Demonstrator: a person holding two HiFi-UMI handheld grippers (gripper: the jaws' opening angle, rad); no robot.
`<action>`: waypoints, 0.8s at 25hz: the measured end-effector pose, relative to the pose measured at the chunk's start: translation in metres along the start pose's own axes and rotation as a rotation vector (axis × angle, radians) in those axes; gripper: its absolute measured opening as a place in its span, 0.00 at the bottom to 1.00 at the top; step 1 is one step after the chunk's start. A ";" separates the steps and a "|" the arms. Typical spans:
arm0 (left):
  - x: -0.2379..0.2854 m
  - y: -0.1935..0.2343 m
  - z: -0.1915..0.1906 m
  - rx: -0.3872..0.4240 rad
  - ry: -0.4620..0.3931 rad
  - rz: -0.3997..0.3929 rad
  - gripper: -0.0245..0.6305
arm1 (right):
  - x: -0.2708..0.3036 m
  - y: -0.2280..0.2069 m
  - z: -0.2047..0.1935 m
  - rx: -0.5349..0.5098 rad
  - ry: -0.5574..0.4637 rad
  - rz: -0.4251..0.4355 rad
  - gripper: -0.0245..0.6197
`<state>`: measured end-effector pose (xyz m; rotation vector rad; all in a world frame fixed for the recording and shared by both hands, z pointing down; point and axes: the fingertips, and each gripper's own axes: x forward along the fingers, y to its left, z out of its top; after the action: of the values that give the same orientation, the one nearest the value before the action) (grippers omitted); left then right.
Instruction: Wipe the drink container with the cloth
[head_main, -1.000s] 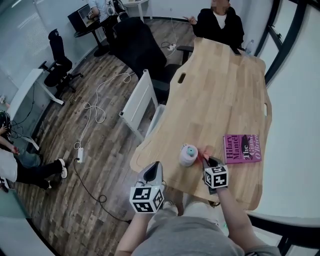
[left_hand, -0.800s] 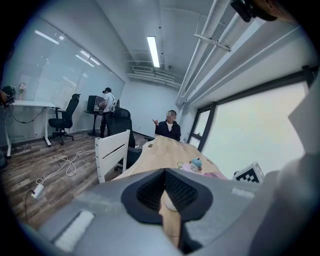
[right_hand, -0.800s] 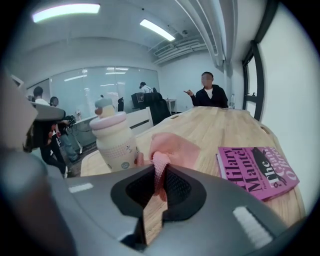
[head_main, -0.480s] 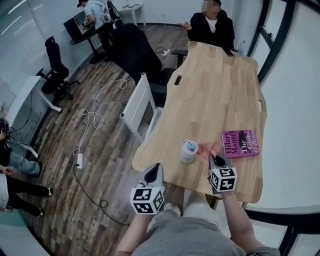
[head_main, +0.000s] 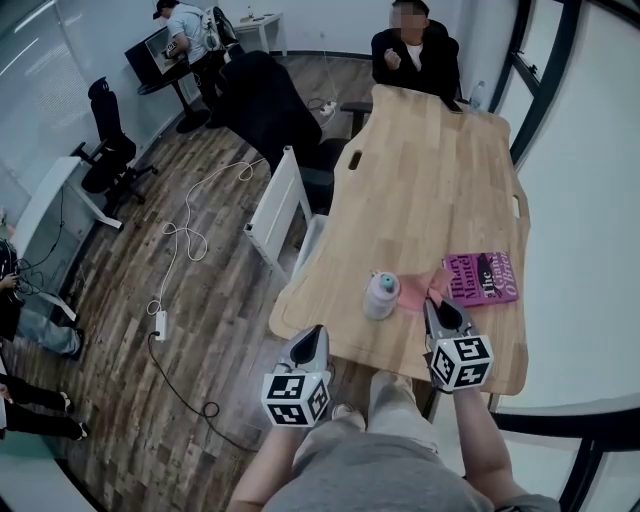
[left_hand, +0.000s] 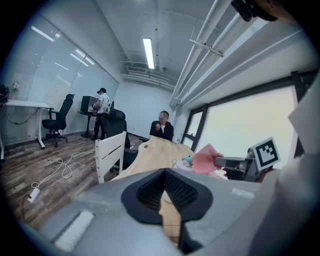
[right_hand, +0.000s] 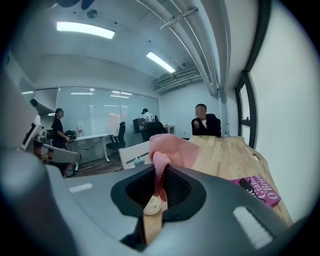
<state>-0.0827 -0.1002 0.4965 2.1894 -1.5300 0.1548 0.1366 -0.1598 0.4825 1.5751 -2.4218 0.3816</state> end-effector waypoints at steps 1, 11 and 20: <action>-0.001 -0.001 0.000 0.002 0.000 -0.003 0.04 | -0.003 0.004 0.004 -0.003 -0.009 0.015 0.08; -0.010 -0.003 -0.004 -0.001 -0.001 -0.020 0.04 | -0.022 0.037 0.021 -0.029 -0.055 0.121 0.08; -0.007 -0.001 -0.003 -0.009 -0.005 -0.015 0.04 | -0.014 0.053 0.004 -0.054 0.011 0.217 0.08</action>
<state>-0.0841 -0.0928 0.4960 2.1950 -1.5138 0.1375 0.0934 -0.1281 0.4689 1.2881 -2.5793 0.3580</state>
